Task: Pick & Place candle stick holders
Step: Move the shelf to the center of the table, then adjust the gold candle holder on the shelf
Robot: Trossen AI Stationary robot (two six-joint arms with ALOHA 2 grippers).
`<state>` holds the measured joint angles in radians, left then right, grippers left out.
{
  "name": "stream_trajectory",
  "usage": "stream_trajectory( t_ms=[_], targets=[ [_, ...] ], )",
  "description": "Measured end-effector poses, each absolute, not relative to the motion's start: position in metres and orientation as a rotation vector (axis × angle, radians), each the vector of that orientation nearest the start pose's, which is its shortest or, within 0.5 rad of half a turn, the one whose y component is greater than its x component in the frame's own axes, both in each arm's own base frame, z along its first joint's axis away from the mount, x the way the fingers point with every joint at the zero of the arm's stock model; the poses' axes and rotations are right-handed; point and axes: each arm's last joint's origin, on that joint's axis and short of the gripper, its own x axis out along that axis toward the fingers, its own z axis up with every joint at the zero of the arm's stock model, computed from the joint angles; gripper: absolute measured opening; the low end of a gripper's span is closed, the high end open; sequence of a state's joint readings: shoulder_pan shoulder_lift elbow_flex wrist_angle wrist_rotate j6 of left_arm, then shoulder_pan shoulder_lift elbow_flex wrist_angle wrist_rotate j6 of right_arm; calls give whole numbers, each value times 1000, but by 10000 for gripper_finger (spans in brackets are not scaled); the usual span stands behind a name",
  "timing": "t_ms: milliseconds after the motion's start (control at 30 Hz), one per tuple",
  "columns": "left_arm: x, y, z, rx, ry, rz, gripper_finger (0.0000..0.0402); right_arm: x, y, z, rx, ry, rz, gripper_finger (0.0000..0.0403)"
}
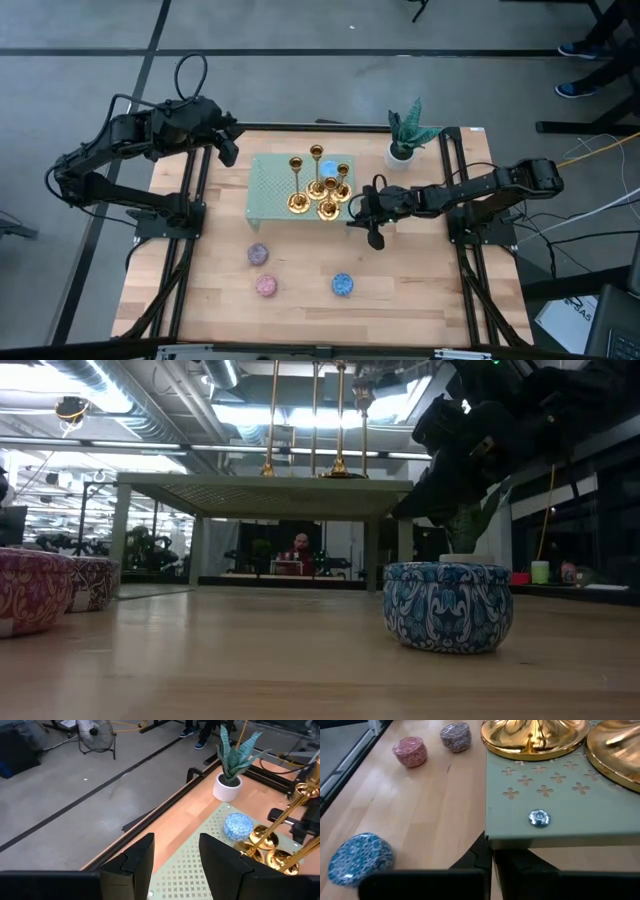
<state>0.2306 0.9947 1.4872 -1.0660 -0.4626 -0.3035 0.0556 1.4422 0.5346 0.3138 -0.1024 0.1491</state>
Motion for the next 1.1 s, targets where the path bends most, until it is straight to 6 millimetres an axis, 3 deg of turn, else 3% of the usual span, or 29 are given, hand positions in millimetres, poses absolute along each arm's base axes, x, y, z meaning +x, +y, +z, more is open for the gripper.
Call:
stream_trajectory(
  t_ms=[233,367,467,567,800,1100],
  targets=[
    [136,45,443,-220,476,740,153,264,15,155,136,603,140,22],
    [136,45,443,-219,477,739,153,256,11,142,158,709,152,48],
    [136,45,443,-219,477,739,153,260,8,149,178,679,142,73],
    [136,45,443,-219,477,740,153,256,6,143,226,732,151,97],
    [136,45,443,-217,477,743,153,255,3,155,271,685,245,138],
    [136,45,443,-217,478,743,153,225,-4,188,199,685,160,129]
  ],
)
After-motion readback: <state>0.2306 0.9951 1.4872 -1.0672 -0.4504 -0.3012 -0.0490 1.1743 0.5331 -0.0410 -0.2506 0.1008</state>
